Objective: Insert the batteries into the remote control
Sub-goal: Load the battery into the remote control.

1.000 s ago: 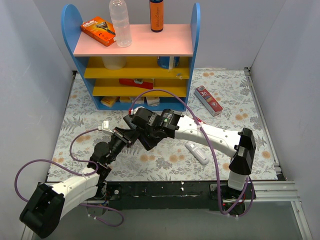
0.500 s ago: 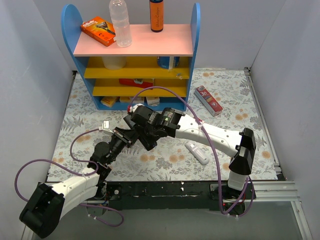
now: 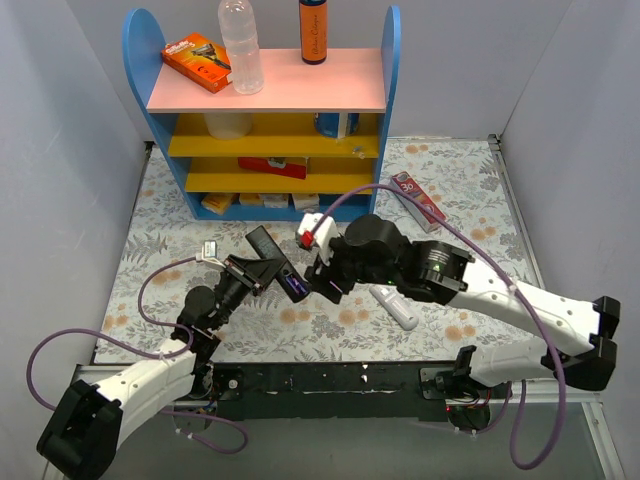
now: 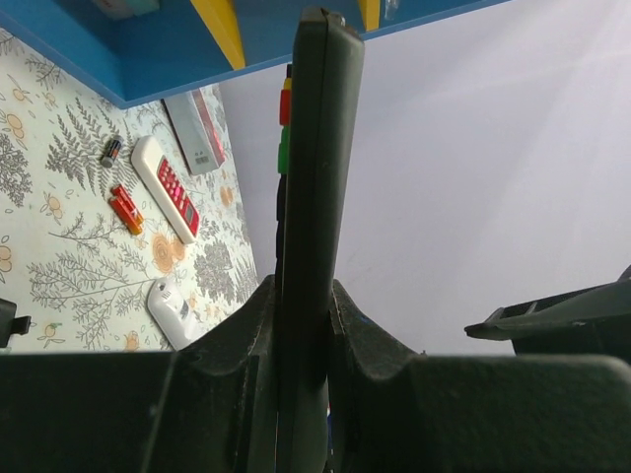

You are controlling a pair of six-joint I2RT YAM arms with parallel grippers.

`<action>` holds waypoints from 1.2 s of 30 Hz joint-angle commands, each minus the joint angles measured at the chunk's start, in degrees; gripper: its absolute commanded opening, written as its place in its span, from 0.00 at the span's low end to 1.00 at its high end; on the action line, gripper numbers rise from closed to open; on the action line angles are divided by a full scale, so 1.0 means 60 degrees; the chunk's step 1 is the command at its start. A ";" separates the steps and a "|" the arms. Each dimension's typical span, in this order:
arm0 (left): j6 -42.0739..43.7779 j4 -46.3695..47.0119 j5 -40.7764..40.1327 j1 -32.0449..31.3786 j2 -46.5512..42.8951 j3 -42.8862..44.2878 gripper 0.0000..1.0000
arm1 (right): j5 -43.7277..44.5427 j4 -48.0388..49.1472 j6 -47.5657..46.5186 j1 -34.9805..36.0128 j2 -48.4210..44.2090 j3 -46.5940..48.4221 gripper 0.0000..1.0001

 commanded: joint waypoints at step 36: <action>-0.1656 -0.0910 0.1196 -0.0030 -0.0766 -0.0403 0.00 | -0.4201 0.1671 -0.5434 -0.0538 0.0123 -0.2077 0.32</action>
